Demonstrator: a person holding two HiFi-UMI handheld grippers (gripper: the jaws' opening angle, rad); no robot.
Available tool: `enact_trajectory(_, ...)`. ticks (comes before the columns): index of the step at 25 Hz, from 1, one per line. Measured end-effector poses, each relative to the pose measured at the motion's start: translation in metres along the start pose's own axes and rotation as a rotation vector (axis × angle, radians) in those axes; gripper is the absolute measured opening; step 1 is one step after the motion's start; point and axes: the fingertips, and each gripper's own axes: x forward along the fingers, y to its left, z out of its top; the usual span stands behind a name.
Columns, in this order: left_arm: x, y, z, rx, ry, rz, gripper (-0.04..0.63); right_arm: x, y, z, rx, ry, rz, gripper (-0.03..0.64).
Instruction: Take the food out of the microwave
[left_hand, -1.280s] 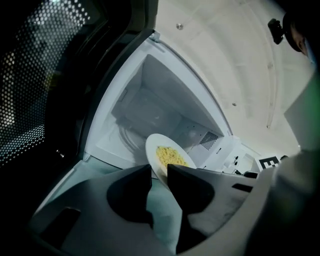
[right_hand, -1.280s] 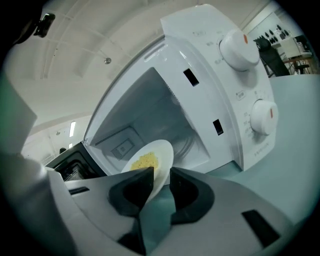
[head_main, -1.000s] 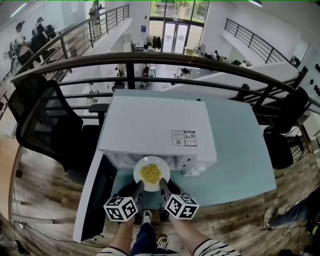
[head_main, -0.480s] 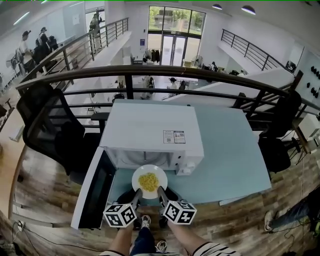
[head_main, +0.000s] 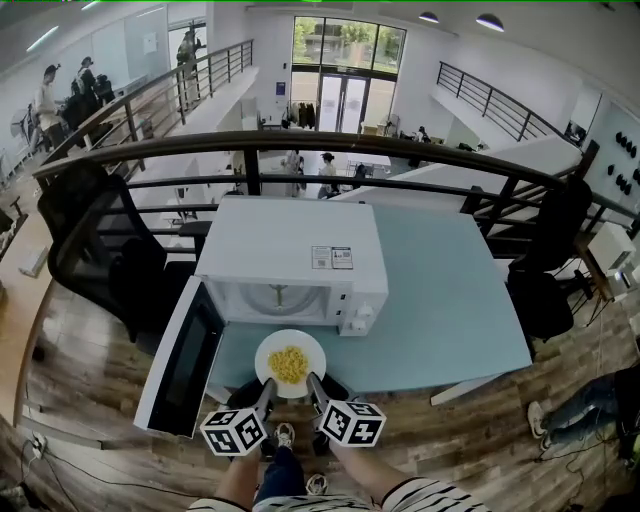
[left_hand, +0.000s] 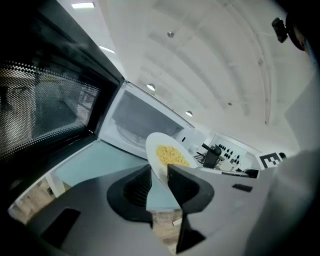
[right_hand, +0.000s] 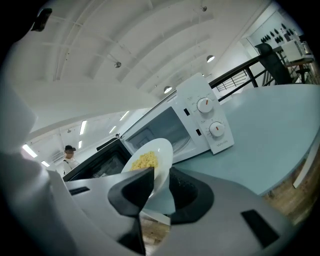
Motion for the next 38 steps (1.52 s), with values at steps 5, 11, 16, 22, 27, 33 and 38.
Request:
enact_trajectory(5,-0.011,-0.009,-0.011,0.007,0.003,-0.004,0.112,-0.017,0.0,-0.008,-0.003,0.005,0.003,0.106)
enact_trajectory(11,-0.029,-0.018,-0.022,0.018,0.008,-0.004,0.112,-0.038,0.004,-0.017,-0.002,0.005,0.004,0.106)
enact_trajectory(16,-0.04,-0.022,-0.031,0.026,0.011,-0.011,0.112,-0.052,0.006,-0.025,0.005,0.001,-0.001,0.103)
enact_trajectory(22,-0.051,-0.028,-0.04,0.042,0.021,-0.02,0.112,-0.066,0.007,-0.035,0.017,-0.001,-0.006,0.103)
enact_trajectory(27,-0.059,-0.031,-0.049,0.038,0.03,-0.024,0.112,-0.076,0.007,-0.043,0.019,0.004,-0.008,0.101)
enact_trajectory(33,-0.064,-0.031,-0.053,0.041,0.032,-0.018,0.112,-0.079,0.008,-0.046,0.016,0.005,-0.003,0.1)
enact_trajectory(38,-0.068,-0.031,-0.053,0.043,0.028,-0.015,0.112,-0.081,0.011,-0.048,0.014,0.006,0.006,0.098)
